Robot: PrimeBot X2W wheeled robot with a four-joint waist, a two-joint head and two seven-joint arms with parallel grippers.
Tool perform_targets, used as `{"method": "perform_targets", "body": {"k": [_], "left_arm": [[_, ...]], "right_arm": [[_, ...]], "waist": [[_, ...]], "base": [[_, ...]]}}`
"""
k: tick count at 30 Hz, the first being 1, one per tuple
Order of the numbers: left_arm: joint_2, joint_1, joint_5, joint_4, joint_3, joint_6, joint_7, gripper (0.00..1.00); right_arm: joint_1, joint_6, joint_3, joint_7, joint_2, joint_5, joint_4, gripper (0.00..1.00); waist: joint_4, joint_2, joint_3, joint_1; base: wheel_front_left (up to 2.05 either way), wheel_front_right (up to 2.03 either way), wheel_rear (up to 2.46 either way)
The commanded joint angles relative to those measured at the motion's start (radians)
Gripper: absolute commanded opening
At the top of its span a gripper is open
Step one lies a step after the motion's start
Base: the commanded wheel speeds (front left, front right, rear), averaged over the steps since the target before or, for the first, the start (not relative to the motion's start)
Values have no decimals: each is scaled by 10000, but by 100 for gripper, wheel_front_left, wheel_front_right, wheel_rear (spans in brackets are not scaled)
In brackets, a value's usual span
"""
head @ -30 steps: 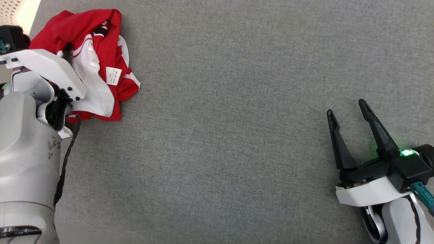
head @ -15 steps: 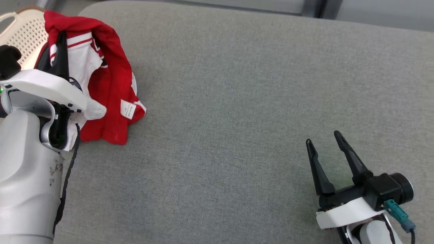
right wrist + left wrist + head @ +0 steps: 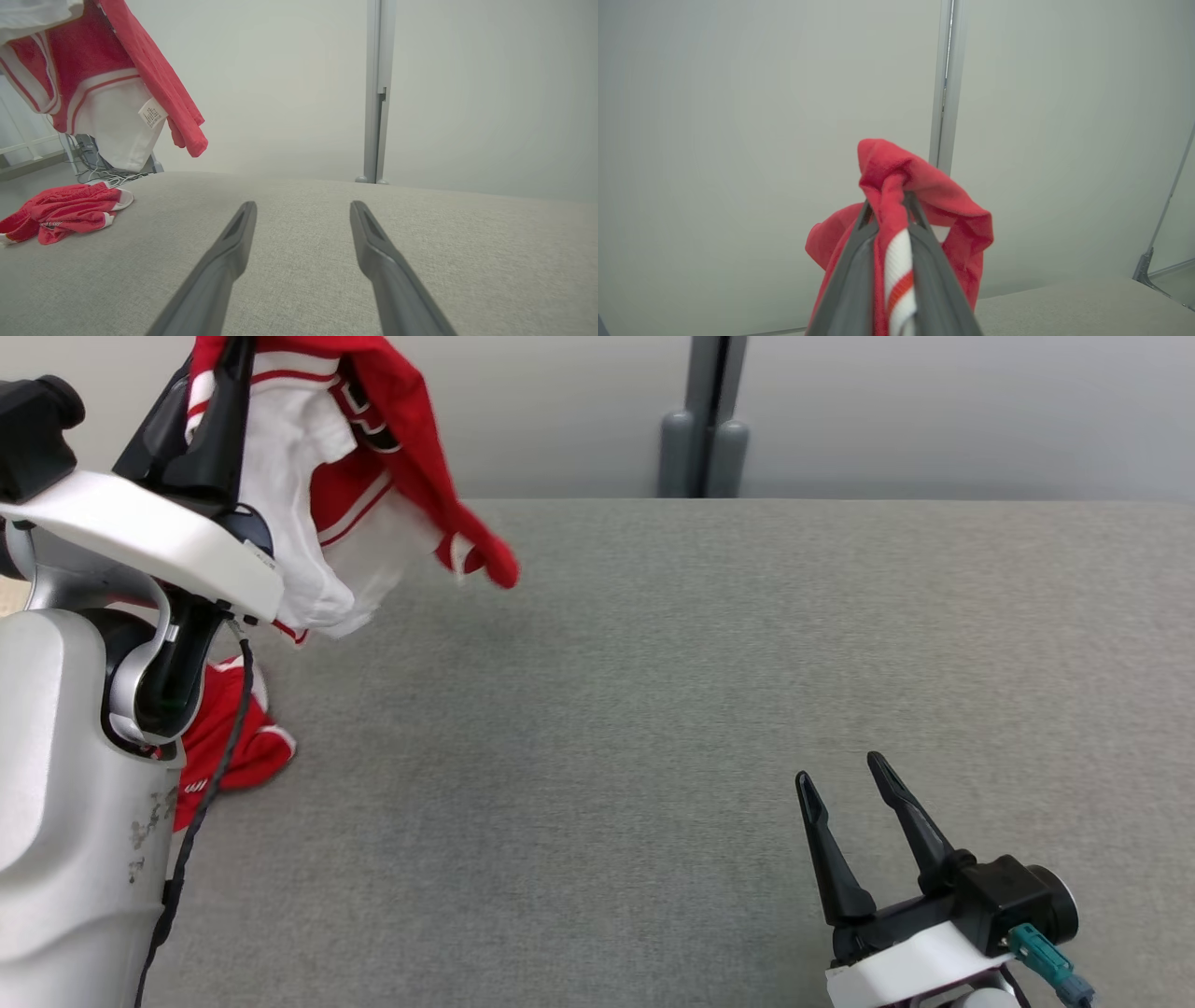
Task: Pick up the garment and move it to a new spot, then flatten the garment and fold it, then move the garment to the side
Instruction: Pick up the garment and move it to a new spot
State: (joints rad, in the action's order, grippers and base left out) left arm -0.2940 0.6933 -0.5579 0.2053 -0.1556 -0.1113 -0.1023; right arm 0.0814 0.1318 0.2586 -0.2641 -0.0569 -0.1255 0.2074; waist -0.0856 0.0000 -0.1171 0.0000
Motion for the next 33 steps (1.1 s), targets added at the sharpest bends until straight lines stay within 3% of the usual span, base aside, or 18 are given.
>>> {"method": "perform_targets", "body": {"k": [1,7,14,21,26,27,28,29,33], "left_arm": [[9,-14,32,-407,-88,130,-195,0],[450,172,216,-989,-849,336,-915,0],[1115,272,535,-325,-2278,100,-1162,0],[1558,-368,751,1145,-3303,2,-1026,0],[2046,-742,1307,3020,-4016,192,206,0],[2121,-817,1370,3419,-4180,206,468,23],[2184,-836,1495,3755,-4351,245,737,91],[2253,-808,1600,4053,-4538,280,999,100],[2391,-761,1435,4464,-5143,213,2074,100]], "right_arm": [[-137,-20,-3,-6,8,-89,11,100],[-137,-20,-3,-6,52,-286,-70,100],[50,-19,-112,-6,56,-630,-191,100],[266,-19,-60,-6,62,-908,-280,100],[474,-19,-70,-6,61,-1001,-304,100],[510,-19,-88,-6,60,-988,-309,100],[529,-19,-117,-6,58,-964,-307,100],[558,-19,-161,-6,58,-921,-303,100],[572,-19,-298,-6,56,-679,-207,100]], "waist": [[964,0,540,0],[2594,0,539,0],[3937,0,-22,0],[4588,0,-704,0],[4668,0,-1380,0],[4638,0,-1479,0],[4592,0,-1556,0],[4516,0,-1612,0],[4007,0,-1518,0]], "base": [[0,0,0],[0,0,0],[0,0,0],[0,0,0],[0,0,0],[0,0,0],[0,0,0],[0,0,0],[0,0,0]]}}
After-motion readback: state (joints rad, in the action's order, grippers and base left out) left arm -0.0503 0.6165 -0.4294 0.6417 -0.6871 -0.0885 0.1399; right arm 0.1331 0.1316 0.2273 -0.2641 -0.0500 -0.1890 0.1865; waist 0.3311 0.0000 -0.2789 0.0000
